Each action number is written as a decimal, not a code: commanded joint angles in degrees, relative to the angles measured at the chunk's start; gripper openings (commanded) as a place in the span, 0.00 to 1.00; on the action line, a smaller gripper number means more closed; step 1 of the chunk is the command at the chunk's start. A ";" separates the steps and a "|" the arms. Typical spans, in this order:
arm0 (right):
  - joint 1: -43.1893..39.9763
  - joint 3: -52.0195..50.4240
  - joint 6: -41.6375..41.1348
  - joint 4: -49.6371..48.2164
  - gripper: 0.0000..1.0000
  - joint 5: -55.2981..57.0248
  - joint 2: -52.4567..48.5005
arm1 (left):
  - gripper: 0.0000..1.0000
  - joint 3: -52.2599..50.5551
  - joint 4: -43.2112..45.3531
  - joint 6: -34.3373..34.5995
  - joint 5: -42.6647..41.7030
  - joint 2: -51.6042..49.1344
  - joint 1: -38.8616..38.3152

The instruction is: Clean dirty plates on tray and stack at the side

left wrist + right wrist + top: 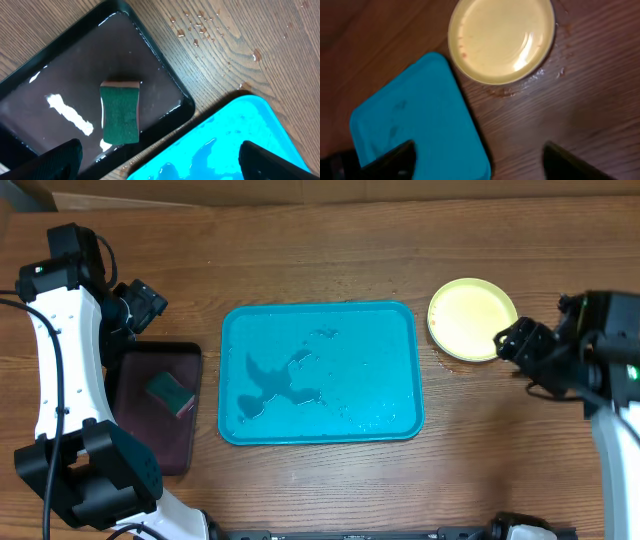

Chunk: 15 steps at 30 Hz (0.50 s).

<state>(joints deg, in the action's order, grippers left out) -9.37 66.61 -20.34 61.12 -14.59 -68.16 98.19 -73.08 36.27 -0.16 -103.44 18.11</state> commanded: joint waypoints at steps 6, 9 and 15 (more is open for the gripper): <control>6.71 1.33 0.15 9.40 1.00 -4.13 9.09 | 1.00 0.22 0.09 -0.09 0.57 -0.72 -0.13; 7.17 1.33 0.17 11.82 1.00 -6.51 8.83 | 1.00 0.22 0.07 -0.09 0.57 -0.72 -0.13; 7.17 1.33 0.20 12.09 1.00 -6.51 8.26 | 1.00 0.22 0.07 -0.09 0.57 -0.72 -0.13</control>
<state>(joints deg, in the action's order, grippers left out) -2.48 66.94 -20.16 73.12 -20.03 -59.94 98.19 -73.06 36.27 -0.16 -103.44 18.11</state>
